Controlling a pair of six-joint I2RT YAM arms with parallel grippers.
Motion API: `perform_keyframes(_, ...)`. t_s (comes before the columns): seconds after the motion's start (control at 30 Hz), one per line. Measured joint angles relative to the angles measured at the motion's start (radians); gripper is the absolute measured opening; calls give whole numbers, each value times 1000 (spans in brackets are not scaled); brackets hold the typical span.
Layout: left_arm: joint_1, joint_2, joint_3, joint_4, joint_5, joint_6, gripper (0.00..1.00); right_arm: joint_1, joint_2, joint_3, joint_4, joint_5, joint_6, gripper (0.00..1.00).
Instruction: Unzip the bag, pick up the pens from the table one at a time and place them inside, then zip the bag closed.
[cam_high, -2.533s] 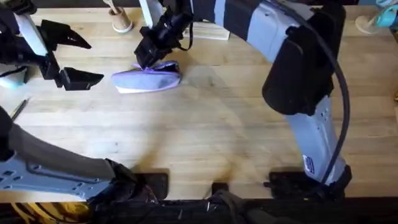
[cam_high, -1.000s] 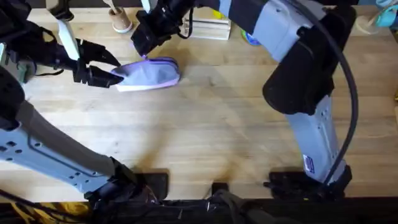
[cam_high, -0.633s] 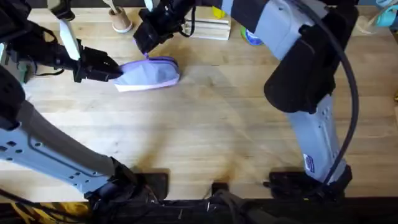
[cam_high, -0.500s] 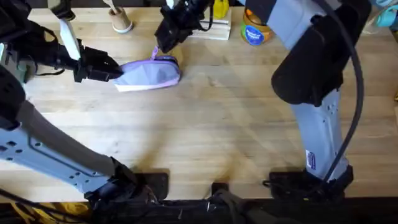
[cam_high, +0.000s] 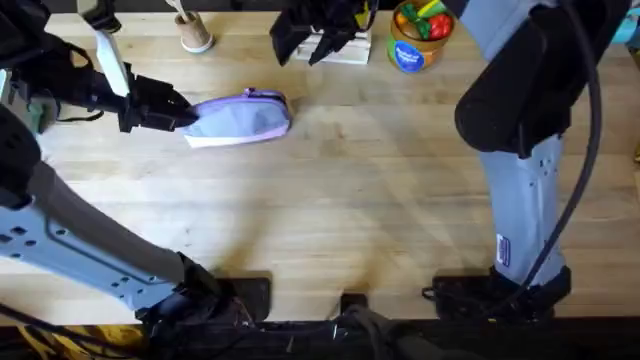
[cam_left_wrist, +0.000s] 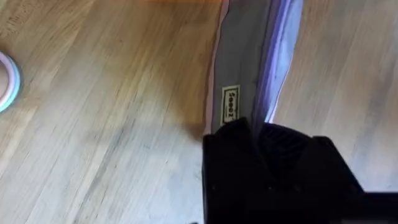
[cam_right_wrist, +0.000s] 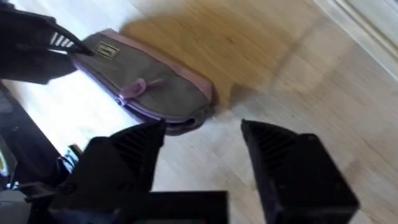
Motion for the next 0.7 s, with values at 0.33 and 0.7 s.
perform_keyframes(0.33, 1, 0, 0, 1, 0, -1, 540, 81, 0, 0, 125, -42, 132, 995)
perform_keyframes(0.7, 1, 0, 0, 0, 2, -7, 993, 149, 0, 0, 115, -54, 202, 995)
